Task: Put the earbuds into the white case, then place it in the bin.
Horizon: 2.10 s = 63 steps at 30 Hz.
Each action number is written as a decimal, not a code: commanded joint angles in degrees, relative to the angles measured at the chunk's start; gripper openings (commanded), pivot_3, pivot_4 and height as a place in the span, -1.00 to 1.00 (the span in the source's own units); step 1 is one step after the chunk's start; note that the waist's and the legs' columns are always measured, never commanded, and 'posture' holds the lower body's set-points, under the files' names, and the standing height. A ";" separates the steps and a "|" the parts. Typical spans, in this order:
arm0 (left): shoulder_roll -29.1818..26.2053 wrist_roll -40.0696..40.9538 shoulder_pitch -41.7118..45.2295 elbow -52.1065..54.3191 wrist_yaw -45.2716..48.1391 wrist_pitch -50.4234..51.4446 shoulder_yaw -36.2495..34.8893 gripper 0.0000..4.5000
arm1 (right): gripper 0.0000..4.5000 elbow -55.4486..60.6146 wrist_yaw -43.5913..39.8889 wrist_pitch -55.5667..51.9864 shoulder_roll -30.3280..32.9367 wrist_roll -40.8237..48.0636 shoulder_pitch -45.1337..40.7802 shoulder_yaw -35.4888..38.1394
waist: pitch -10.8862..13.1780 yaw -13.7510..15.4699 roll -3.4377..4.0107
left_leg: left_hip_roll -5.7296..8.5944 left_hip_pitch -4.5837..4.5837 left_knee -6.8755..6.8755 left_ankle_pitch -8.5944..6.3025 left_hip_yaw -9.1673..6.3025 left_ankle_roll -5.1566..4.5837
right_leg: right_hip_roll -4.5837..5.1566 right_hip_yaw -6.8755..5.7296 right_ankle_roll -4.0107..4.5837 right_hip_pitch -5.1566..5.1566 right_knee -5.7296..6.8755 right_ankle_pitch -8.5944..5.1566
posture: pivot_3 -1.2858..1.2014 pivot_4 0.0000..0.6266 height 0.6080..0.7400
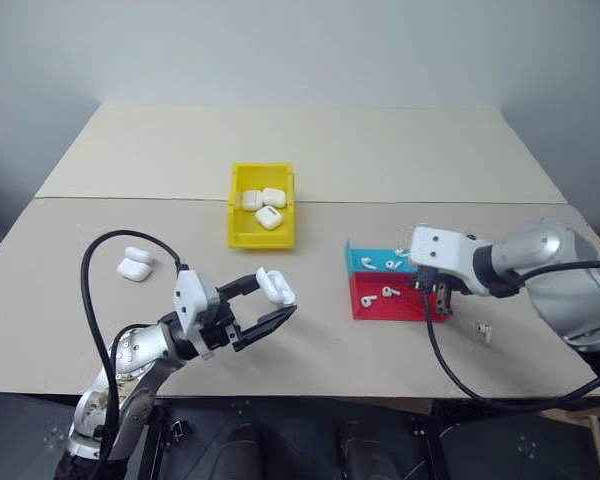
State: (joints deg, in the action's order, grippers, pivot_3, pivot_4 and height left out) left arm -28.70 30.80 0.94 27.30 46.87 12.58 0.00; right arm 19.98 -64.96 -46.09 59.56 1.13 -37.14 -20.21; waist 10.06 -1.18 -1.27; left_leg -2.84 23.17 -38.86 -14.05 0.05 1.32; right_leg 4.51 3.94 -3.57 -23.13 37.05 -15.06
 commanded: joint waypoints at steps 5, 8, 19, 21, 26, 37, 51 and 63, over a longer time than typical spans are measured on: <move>-0.16 0.33 -0.10 2.24 -0.27 -0.24 -0.29 0.24 | -0.46 -3.31 0.44 7.60 -2.82 -3.95 -2.09 -2.54 | 0.00 0.14 0.00 | 0.00 0.01 -0.01 0.00 0.00 0.00 | 0.01 0.00 0.00 0.00 -0.01 0.00 | 0.03 -0.52 1.00; -0.60 0.21 -1.09 2.81 -0.24 -0.36 -0.63 0.24 | -0.46 -5.58 -0.49 10.30 -3.69 -4.96 -2.84 -3.47 | 0.00 0.21 0.00 | 0.00 0.02 0.00 0.00 0.00 0.00 | 0.01 0.00 0.00 0.00 -0.02 0.00 | 0.03 -0.52 1.00; -0.62 -0.47 -2.10 3.67 -1.48 -0.67 -0.77 0.24 | -0.46 -12.73 -5.19 20.89 -6.31 -9.33 -4.60 -6.70 | 0.00 0.26 0.00 | 0.00 0.01 0.01 0.00 0.00 0.00 | 0.01 -0.01 0.00 0.00 -0.01 0.00 | 0.03 -0.52 1.00; -0.71 -0.44 -2.34 4.13 -1.82 -0.41 -0.80 0.24 | -0.38 -13.10 -5.24 21.08 -6.77 -9.77 -4.73 -6.24 | 0.00 0.27 0.00 | 0.00 0.01 0.01 0.00 0.00 0.00 | 0.01 -0.01 0.00 0.00 -0.01 0.00 | 0.03 -0.52 1.00; -0.85 -0.40 -3.33 5.20 -2.50 -0.10 -0.76 0.24 | -0.22 -13.80 -5.60 20.86 -7.38 -10.51 -5.16 -5.61 | 0.00 0.25 0.00 | 0.00 0.01 0.01 0.00 0.00 0.00 | 0.01 -0.01 0.01 0.00 -0.01 0.00 | 0.03 -0.52 1.00; -0.67 -0.86 -3.30 4.87 -2.89 -0.58 -0.35 0.24 | -0.22 -13.85 -8.50 8.49 -7.78 -11.39 -7.39 -6.06 | 0.00 0.28 0.00 | 0.00 0.00 0.00 0.00 0.00 0.00 | 0.01 -0.01 0.01 0.00 -0.01 0.01 | 0.03 -0.52 1.00; -0.51 -1.61 -3.55 4.56 -2.43 -1.13 -0.16 0.24 | -0.22 -13.12 -8.25 1.54 -9.90 -10.94 -8.20 -6.87 | 0.00 0.28 0.00 | 0.00 0.01 0.01 0.00 0.00 0.00 | 0.01 -0.01 0.01 -0.01 -0.01 0.01 | 0.03 -0.52 1.00; -0.23 -1.91 -3.82 4.78 -2.57 -1.26 -0.07 0.24 | -0.22 -14.36 -7.17 0.51 -11.29 -11.42 -8.90 -7.99 | 0.00 0.29 0.00 | 0.00 0.01 0.01 0.00 0.00 0.00 | 0.01 -0.01 0.01 -0.01 -0.01 0.01 | 0.03 -0.52 1.00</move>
State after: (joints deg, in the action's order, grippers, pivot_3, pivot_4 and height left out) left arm -29.09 29.10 -2.84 30.51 44.36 12.63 0.08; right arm 5.03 -72.34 -45.32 48.20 -10.01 -44.71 -28.53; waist 10.06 -0.90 -1.27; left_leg -2.84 23.18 -38.85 -14.05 0.05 1.32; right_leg 4.52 3.93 -3.56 -23.13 37.04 -15.06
